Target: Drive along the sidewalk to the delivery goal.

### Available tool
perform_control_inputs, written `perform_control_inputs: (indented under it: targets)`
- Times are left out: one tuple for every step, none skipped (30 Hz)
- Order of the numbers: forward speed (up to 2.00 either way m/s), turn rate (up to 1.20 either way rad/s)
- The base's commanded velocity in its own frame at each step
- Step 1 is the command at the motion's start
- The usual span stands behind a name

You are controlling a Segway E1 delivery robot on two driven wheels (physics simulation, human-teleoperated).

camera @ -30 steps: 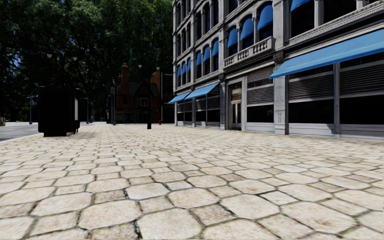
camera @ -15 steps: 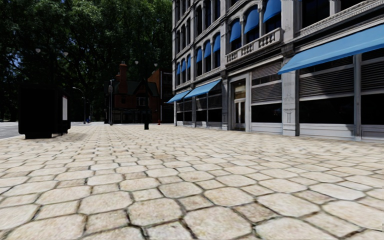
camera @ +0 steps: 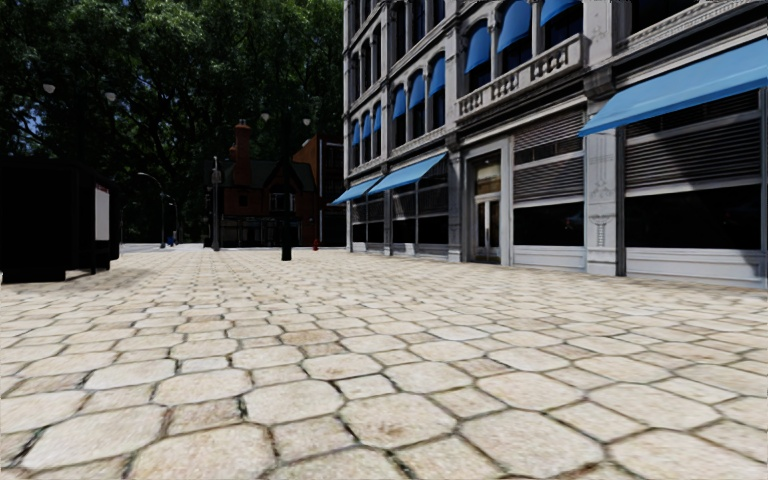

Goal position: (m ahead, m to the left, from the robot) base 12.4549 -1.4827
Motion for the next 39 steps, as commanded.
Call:
perform_control_inputs:
  targets:
    - [2.00, 0.00]
    - [2.00, 0.00]
    - [2.00, 0.00]
    - [2.00, 0.00]
    - [2.00, 0.00]
    - [2.00, 0.00]
    - [2.00, 0.00]
    - [2.00, 0.00]
    - [2.00, 0.00]
    - [2.00, 0.00]
    - [2.00, 0.00]
    - [2.00, 0.00]
    - [2.00, 0.00]
    - [2.00, 0.00]
    - [2.00, 0.00]
    - [2.00, 0.00]
    - [2.00, 0.00]
    - [2.00, 0.00]
    - [2.00, 0.00]
    - [2.00, 0.00]
    - [2.00, 0.00]
    - [2.00, 0.00]
    - [2.00, 0.00]
    - [2.00, 0.00]
    - [2.00, 0.00]
    - [2.00, 0.00]
    - [2.00, 0.00]
    - [2.00, 0.00]
    - [2.00, 0.00]
    - [2.00, 0.00]
    - [2.00, 0.00]
    - [2.00, 0.00]
    - [2.00, 0.00]
    - [2.00, 0.00]
    - [2.00, 0.00]
    - [2.00, 0.00]
    - [2.00, 0.00]
    - [2.00, 0.00]
    - [2.00, 0.00]
